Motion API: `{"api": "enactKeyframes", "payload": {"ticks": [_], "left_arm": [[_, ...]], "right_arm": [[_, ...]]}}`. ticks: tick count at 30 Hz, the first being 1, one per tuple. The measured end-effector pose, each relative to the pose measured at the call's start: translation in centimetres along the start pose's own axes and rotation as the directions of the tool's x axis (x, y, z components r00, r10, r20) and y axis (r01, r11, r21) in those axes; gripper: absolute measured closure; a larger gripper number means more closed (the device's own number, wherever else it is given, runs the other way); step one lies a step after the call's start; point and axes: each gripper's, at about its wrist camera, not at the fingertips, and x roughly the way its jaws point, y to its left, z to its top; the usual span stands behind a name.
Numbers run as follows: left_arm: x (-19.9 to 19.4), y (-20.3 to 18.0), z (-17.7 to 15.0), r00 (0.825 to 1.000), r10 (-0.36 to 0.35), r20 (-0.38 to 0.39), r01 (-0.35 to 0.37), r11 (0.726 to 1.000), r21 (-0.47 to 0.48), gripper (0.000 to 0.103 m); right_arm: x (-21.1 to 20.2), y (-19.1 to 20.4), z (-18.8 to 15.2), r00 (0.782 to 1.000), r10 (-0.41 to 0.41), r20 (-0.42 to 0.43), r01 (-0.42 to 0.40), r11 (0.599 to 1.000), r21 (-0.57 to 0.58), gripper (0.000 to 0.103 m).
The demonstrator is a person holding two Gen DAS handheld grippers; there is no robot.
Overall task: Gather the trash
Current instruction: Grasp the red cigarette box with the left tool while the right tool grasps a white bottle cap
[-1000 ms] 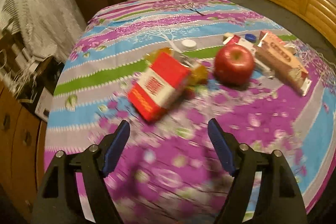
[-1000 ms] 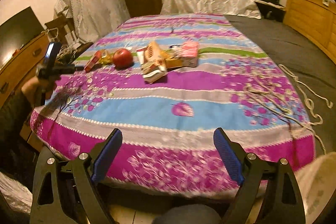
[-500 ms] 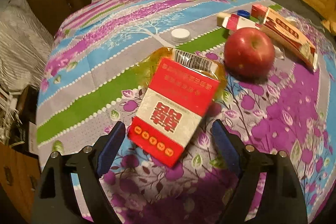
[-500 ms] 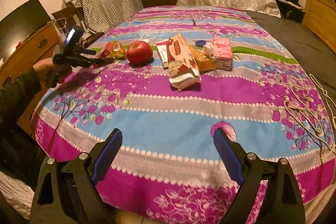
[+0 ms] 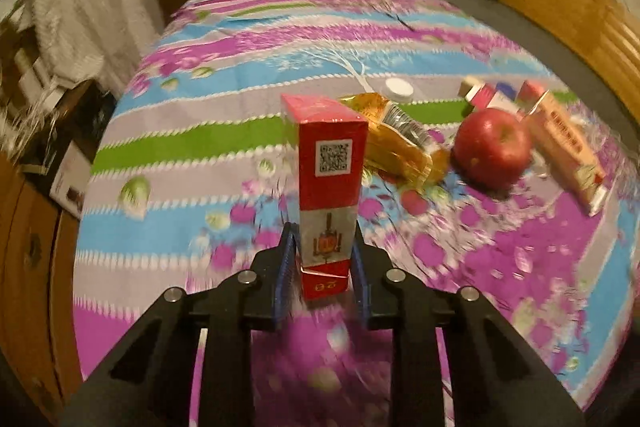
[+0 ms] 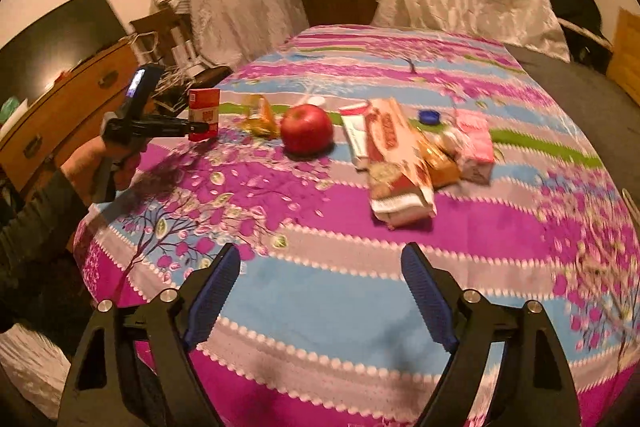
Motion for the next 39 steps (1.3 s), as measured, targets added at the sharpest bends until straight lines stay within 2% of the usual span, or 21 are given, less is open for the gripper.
{"api": "enactKeyframes", "payload": {"ticks": [1,5,11,14,15,18,20,22,27,31,35,39], "left_arm": [[-0.5,-0.2,-0.5,1.0,0.012,0.009,-0.012,1.0,-0.004,0.082],[-1.7,-1.2,-3.1,1.0,0.022,0.011,-0.022,0.998,-0.059,0.082],[-0.9,-0.8,-4.4,1.0,-0.018,0.018,0.02,0.992,-0.126,0.082],[-1.0,-1.2,-4.4,1.0,-0.009,0.024,0.012,0.991,-0.131,0.082],[-1.0,-1.4,-4.4,1.0,0.0,0.028,0.003,0.992,-0.124,0.082],[-0.5,-1.8,-4.3,0.999,-0.005,0.034,0.009,0.991,-0.131,0.082],[-0.3,-1.7,-4.2,0.999,-0.008,0.04,0.014,0.99,-0.142,0.082],[-0.1,-1.6,-4.1,0.999,-0.015,0.044,0.022,0.989,-0.148,0.082],[0.8,-1.4,-3.4,1.0,-0.017,0.025,0.02,0.989,-0.145,0.082],[2.8,-1.1,-3.3,1.0,-0.014,-0.025,0.01,0.988,-0.157,0.081],[3.0,-0.9,-2.8,1.0,-0.025,-0.01,0.023,0.985,-0.17,0.078],[3.3,-0.3,-2.3,0.999,-0.029,0.018,0.032,0.979,-0.203,0.076]], "right_arm": [[0.1,0.2,0.5,1.0,0.006,0.002,-0.006,1.0,-0.017,0.02],[0.6,0.6,3.1,1.0,0.023,0.019,-0.021,0.997,-0.071,0.022],[3.6,-1.2,8.8,0.998,0.058,0.019,-0.057,0.996,-0.069,0.023],[5.6,-2.6,11.7,0.997,0.072,0.002,-0.071,0.996,-0.059,0.034],[6.6,-3.3,12.9,0.998,0.055,-0.003,-0.055,0.997,-0.058,0.044],[10.3,-5.3,16.1,0.997,0.054,-0.052,-0.056,0.998,-0.021,0.052],[12.6,-5.8,18.0,0.997,0.042,-0.07,-0.043,0.999,-0.015,0.052],[15.5,-5.2,19.9,0.991,0.074,-0.108,-0.076,0.997,-0.013,0.051],[22.0,-0.8,23.2,0.982,0.095,-0.166,-0.107,0.992,-0.065,0.045],[28.5,2.3,24.8,0.968,0.033,-0.249,-0.07,0.987,-0.141,0.044],[33.3,2.5,25.5,0.939,0.008,-0.345,-0.059,0.989,-0.137,0.042],[35.7,3.0,25.8,0.929,-0.053,-0.366,-0.015,0.983,-0.181,0.04]]}}
